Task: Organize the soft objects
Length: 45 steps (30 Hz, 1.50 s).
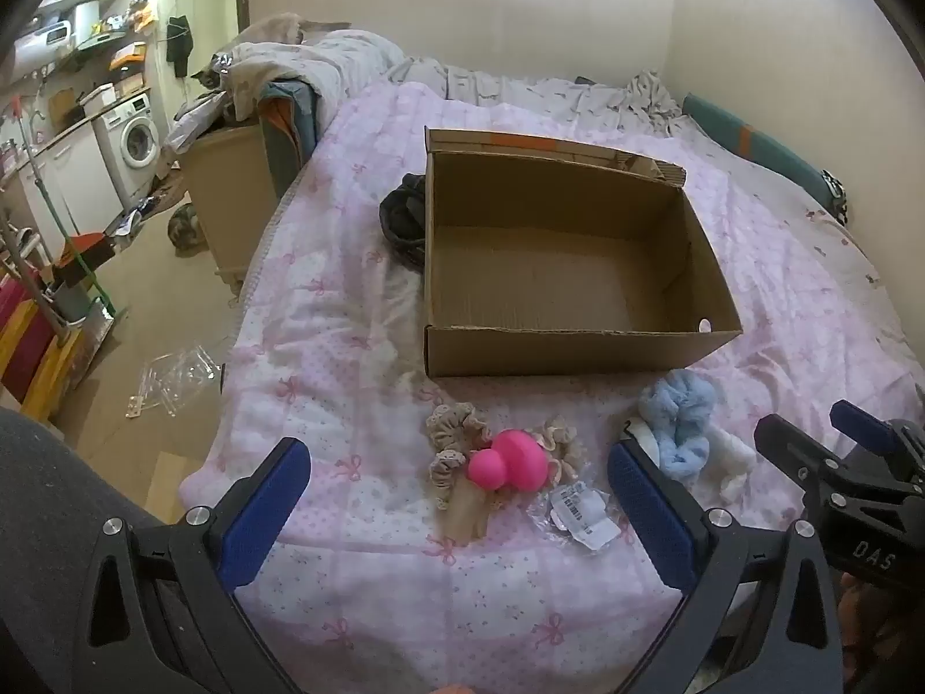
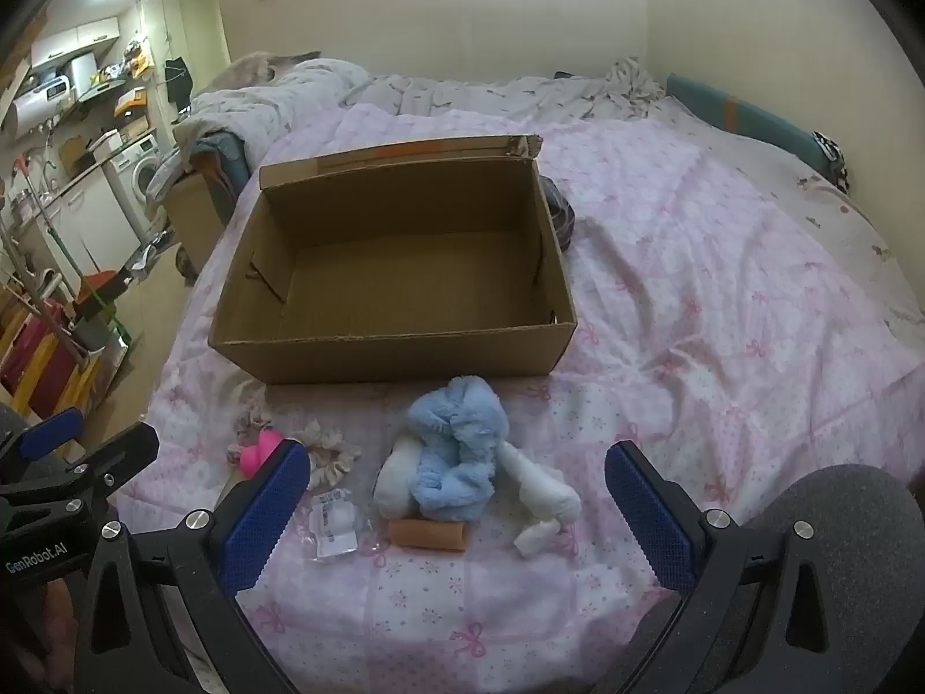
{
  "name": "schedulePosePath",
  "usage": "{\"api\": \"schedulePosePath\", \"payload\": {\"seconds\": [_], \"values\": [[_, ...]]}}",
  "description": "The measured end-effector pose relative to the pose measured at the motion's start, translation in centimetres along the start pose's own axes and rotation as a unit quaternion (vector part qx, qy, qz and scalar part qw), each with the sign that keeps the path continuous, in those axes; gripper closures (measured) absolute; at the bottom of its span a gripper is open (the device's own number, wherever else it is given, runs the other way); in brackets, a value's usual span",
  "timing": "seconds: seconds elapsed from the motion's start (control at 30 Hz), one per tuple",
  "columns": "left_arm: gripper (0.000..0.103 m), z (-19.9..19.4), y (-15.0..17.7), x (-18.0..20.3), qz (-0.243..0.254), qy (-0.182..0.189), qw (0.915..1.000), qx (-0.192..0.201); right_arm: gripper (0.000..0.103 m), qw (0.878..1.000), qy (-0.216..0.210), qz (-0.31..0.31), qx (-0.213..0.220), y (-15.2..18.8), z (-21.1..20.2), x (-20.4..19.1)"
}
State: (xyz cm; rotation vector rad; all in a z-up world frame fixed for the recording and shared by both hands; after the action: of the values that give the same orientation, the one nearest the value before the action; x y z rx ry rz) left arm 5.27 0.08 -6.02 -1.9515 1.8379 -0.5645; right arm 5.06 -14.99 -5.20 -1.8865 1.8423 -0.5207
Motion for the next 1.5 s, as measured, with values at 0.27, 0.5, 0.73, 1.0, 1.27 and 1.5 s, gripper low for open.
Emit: {"api": "schedulePosePath", "payload": {"seconds": [0.27,0.5,0.73,1.0,1.27,1.5], "values": [[0.0,0.04,-0.04,0.0,-0.004,0.008,1.0,0.002,0.0,1.0,0.0,0.001,-0.001,0.04,0.04,0.02],[0.0,-0.39,-0.18,-0.25,-0.005,0.01,0.9999,0.002,0.0,1.0,0.001,0.002,-0.001,0.06,0.05,0.12],[0.0,-0.19,-0.05,-0.67,-0.007,0.009,0.9999,0.0,0.0,1.0,-0.002,0.004,-0.001,0.09,-0.08,0.2],[0.0,0.09,0.18,-0.32,-0.005,0.006,1.0,0.001,0.0,1.0,-0.002,0.004,-0.001,0.09,0.03,0.12],[0.0,0.07,0.16,-0.27,-0.006,0.005,1.0,0.0,0.0,1.0,-0.003,0.005,-0.002,0.09,0.17,0.1],[0.0,0.06,0.13,-0.28,-0.004,0.004,1.0,0.0,0.0,1.0,-0.003,0.005,-0.002,0.11,0.12,0.11]]}}
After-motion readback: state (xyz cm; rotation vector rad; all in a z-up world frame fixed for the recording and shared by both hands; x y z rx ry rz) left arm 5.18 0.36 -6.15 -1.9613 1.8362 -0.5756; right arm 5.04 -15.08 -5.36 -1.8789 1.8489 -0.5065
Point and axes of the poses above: each gripper's, at about its wrist camera, not at the fingertips, and z roughly the way its jaws point, x to its right, y to its underside, the point moved 8 cm from there along z, roughly the way its jaws point, and after that the axes turned 8 degrees about -x, right-handed, at the moved point
